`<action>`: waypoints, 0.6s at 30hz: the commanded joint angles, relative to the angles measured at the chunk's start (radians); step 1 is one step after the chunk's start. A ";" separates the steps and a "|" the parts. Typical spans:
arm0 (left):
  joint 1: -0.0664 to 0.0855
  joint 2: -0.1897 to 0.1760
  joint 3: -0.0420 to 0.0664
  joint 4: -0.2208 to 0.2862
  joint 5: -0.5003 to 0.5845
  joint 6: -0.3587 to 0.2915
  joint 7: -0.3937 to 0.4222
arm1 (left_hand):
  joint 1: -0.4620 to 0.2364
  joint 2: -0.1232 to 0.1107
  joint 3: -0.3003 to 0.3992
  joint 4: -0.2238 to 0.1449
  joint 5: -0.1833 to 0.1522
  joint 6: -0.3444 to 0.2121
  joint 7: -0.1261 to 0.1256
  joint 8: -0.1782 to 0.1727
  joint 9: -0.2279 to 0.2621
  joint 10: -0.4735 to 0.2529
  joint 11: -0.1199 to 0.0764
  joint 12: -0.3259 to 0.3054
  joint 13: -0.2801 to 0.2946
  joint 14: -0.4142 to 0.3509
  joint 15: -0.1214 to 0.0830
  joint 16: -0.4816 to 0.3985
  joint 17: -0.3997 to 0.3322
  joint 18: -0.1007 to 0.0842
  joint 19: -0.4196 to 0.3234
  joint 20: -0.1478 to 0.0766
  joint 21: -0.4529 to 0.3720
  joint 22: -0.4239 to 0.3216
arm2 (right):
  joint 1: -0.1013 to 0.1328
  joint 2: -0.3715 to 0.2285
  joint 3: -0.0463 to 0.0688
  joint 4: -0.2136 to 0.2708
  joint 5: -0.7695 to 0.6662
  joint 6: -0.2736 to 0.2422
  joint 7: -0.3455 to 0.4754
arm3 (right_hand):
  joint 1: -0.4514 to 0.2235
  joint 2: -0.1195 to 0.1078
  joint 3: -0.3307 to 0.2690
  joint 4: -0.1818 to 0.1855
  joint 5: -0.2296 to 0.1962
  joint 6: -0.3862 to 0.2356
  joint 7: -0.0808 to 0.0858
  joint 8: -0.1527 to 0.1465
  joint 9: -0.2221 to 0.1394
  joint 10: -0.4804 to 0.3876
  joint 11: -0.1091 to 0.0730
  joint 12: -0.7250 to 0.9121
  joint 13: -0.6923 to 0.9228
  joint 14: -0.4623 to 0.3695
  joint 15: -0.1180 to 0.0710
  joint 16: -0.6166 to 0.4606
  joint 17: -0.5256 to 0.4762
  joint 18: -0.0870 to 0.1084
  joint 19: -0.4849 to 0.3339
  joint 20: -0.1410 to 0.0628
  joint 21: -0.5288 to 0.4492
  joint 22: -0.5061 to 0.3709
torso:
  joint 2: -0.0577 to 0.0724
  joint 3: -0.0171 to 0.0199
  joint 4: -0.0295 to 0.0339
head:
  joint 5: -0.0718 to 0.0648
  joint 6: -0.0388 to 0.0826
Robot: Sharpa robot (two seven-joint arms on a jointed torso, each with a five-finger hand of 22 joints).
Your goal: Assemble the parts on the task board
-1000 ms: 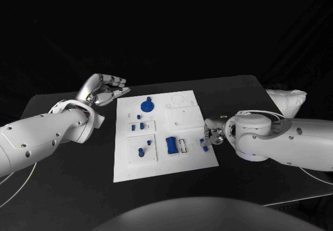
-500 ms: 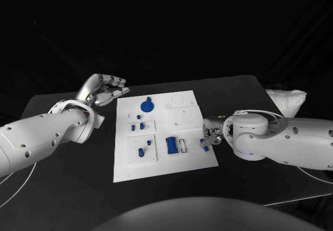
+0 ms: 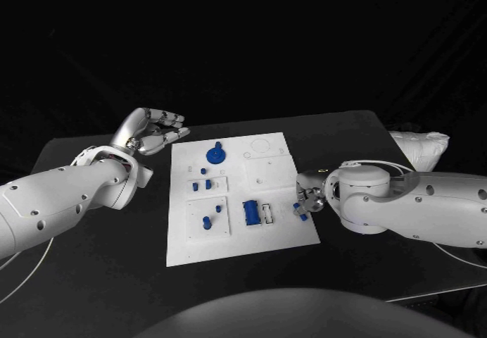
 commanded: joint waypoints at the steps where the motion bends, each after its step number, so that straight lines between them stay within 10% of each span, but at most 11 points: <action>1: 0.000 0.001 0.001 0.002 -0.003 0.009 0.004 | 0.001 0.005 -0.004 0.000 0.004 0.001 0.000 -0.002 0.000 0.000 -0.004 0.002 0.000 0.061 -0.003 -0.004 0.141 -0.007 0.105 -0.008 0.002 0.263 | -0.006 0.004 -0.005 -0.002 0.006 0.052 -0.111 | 0.002 -0.013 0.017 -0.006 0.030 -0.008 0.001 0.001 -0.003 0.105 -0.008 0.003 0.262 0.102 -0.008 0.004 0.263 -0.007 0.105 -0.009 0.004 0.263 | 0.000 -0.0001 -0.0004 | 0.000 0.000; 9: 0.000 0.001 0.001 0.001 -0.003 0.009 0.003 | 0.001 0.005 -0.004 0.000 0.004 0.001 0.000 -0.002 0.000 0.000 -0.004 0.002 0.000 0.061 -0.003 -0.004 0.141 -0.007 0.105 -0.008 0.002 0.263 | -0.006 0.009 -0.005 -0.003 0.007 0.059 -0.109 | 0.037 -0.024 0.103 -0.055 0.118 -0.007 0.007 -0.038 -0.039 0.105 -0.003 0.003 0.262 0.102 -0.005 0.004 0.263 -0.007 0.105 -0.009 0.004 0.263 | 0.001 -0.0002 -0.0003 | 0.001 0.000; 18: 0.000 0.002 0.001 0.002 -0.003 0.010 0.002 | 0.001 0.005 -0.004 0.000 0.004 0.001 0.000 -0.002 0.000 0.000 -0.004 0.002 0.000 0.061 -0.003 -0.004 0.141 -0.007 0.105 -0.008 0.002 0.263 | -0.006 0.007 -0.005 -0.005 0.030 0.035 -0.096 | 0.037 -0.046 0.232 -0.107 0.120 0.028 0.023 -0.111 -0.122 0.105 0.014 0.003 0.262 0.102 0.013 0.004 0.263 -0.007 0.105 0.006 0.004 0.263 | 0.000 0.0004 -0.0003 | 0.003 0.000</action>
